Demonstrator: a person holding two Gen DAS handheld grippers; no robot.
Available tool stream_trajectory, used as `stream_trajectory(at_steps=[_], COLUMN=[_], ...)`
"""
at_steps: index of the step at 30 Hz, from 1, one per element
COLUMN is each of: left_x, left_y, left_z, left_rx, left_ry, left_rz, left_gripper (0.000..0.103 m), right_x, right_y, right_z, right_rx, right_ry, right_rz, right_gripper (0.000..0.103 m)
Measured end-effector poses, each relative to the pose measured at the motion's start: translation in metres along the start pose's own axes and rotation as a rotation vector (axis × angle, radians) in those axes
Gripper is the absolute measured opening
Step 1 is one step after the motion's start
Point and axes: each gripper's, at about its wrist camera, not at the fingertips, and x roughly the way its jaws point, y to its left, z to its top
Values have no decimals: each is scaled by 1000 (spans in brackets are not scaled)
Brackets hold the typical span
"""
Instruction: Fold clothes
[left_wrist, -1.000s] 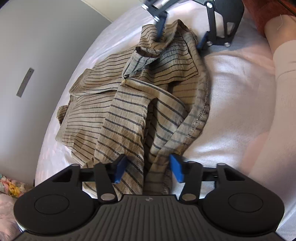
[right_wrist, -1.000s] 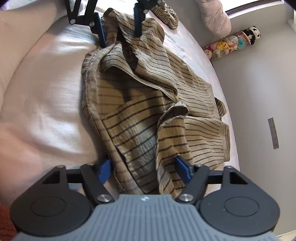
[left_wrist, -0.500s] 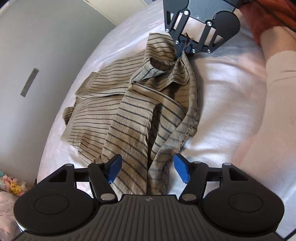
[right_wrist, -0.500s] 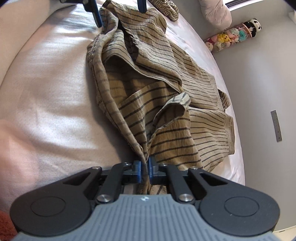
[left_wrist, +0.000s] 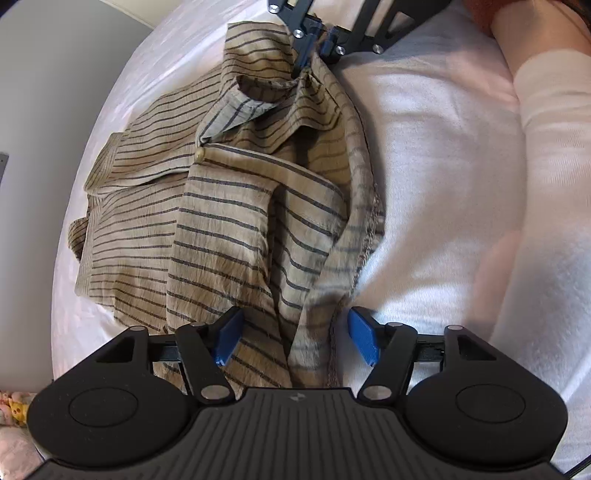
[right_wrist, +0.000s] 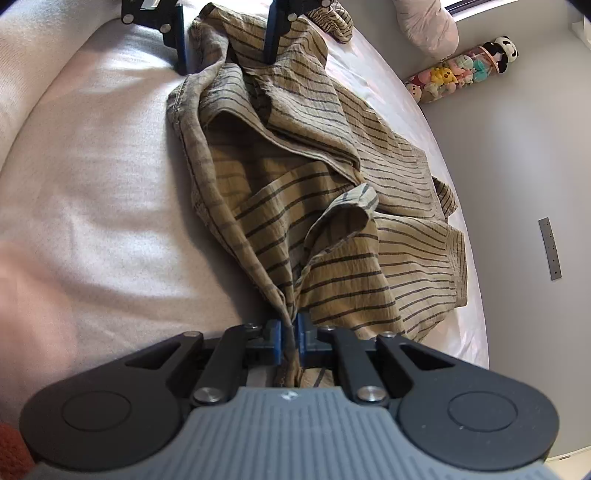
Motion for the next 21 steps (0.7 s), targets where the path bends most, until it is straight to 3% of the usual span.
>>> stream_trajectory(at_steps=[2, 7, 9, 14, 21], left_x=[-1, 2, -2, -32, -80], left_y=[-1, 4, 11, 24, 52], left_z=[-1, -1, 1, 3, 14], left_rx=[-36, -181, -233, -254, -310], left_ry=[-11, -35, -48, -78, -131], left_rz=[-4, 35, 59, 149, 257], left_gripper=[35, 2, 1, 1, 1], right_x=[1, 0, -3, -21, -66], right_y=[0, 1, 0, -13, -54], right_z=[0, 0, -1, 1, 10], right_rx=[-3, 0, 10, 51, 192], right_ry=[0, -1, -9, -38, -73], right_rz=[-5, -20, -35, -90, -162], right_gripper=[9, 7, 5, 4, 4])
